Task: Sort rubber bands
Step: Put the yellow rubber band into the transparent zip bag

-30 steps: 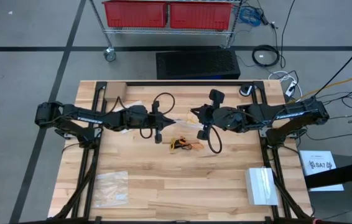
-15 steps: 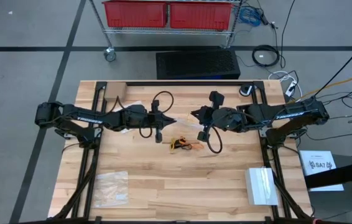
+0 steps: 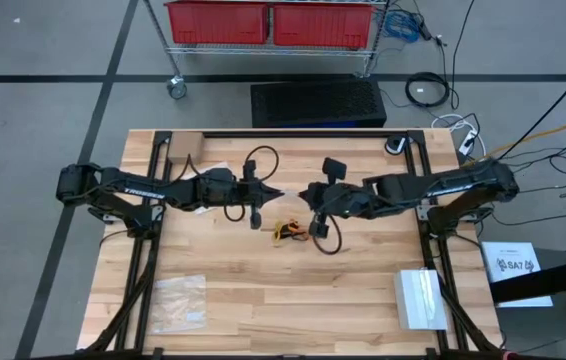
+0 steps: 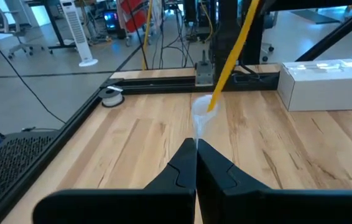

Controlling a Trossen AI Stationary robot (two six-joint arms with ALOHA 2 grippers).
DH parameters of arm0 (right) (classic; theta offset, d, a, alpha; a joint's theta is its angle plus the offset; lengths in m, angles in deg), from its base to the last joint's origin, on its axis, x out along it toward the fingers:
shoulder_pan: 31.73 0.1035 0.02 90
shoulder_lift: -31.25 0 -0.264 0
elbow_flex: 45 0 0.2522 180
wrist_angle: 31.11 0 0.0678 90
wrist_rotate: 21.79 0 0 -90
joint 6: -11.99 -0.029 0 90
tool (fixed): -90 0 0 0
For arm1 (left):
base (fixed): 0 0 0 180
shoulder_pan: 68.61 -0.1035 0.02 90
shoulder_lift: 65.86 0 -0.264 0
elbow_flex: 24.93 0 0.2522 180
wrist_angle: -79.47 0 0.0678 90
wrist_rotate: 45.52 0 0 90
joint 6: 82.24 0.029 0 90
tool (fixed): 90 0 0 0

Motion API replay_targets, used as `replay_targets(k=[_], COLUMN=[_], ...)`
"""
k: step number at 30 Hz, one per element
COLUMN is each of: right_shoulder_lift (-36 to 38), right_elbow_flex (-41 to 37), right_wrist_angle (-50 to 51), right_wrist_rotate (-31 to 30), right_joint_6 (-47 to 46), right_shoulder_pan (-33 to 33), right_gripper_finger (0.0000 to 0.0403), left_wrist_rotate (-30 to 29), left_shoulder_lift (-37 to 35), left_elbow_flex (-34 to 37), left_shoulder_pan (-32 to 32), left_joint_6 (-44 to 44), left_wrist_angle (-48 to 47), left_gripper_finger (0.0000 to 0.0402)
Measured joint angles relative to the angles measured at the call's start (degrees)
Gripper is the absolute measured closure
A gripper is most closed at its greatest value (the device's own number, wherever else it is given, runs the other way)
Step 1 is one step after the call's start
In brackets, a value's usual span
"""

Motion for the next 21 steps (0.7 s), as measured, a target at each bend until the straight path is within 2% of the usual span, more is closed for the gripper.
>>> replay_targets(k=[12,21], right_shoulder_lift=[-0.38,-2.56], right_elbow_flex=[0.00,-0.02], right_wrist_angle=[6.71,7.80], right_wrist_rotate=[-0.07,-0.05], right_joint_6=[-4.63,-4.63], right_shoulder_pan=[-0.83,-1.01], right_gripper_finger=[0.0403,0.0403], left_wrist_rotate=[-0.07,0.22], left_shoulder_lift=[0.00,0.00], left_elbow_flex=[-0.02,0.00], left_shoulder_pan=[0.00,1.25], left_joint_6=[0.02,1.32], left_wrist_angle=[0.02,0.96], left_gripper_finger=[0.0401,0.0401])
